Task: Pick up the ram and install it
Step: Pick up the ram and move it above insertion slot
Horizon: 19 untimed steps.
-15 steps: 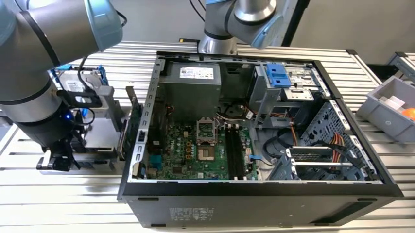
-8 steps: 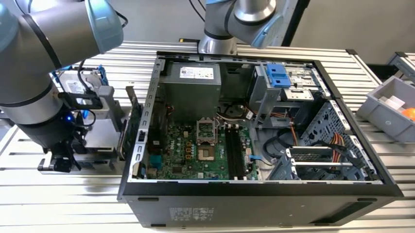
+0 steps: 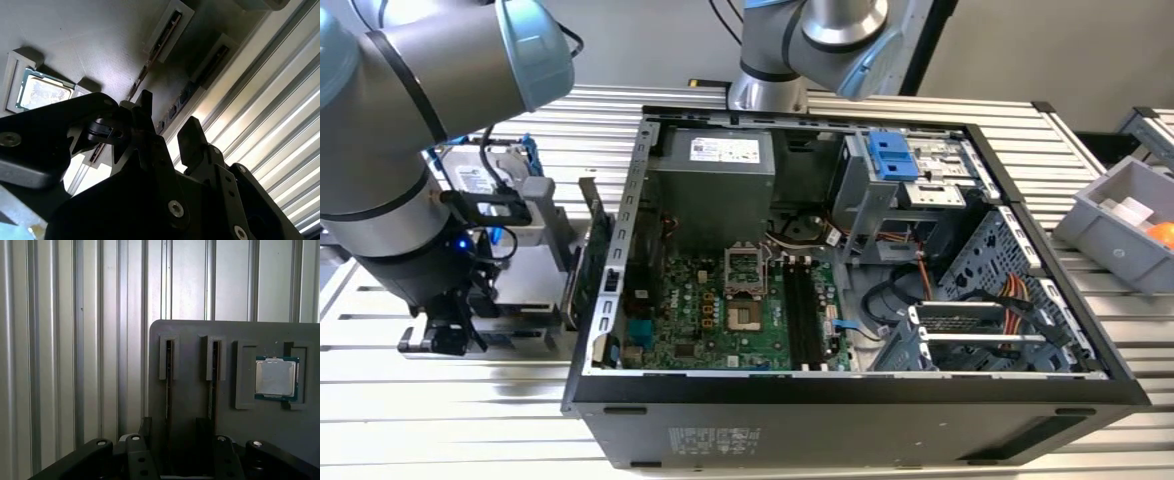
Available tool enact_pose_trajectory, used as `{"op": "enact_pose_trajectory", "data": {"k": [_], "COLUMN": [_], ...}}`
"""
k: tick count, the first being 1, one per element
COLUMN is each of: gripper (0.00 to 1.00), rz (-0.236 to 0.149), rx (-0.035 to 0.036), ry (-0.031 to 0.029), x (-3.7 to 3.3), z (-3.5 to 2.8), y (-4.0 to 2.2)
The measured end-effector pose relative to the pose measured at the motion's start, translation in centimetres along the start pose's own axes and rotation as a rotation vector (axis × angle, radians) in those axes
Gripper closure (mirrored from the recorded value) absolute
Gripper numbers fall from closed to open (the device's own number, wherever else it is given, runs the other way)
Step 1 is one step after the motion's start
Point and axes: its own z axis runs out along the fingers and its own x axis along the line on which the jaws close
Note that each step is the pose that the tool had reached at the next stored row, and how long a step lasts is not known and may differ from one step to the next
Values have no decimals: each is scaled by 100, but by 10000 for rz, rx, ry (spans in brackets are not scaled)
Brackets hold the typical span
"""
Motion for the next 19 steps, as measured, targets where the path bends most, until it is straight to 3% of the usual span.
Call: {"op": "enact_pose_trajectory", "data": {"k": [4, 19], "gripper": [0, 0], "rz": [0, 0], "rx": [-17, -12], "ry": [24, 23], "x": [0, 0], "z": [7, 11], "y": [0, 0]}}
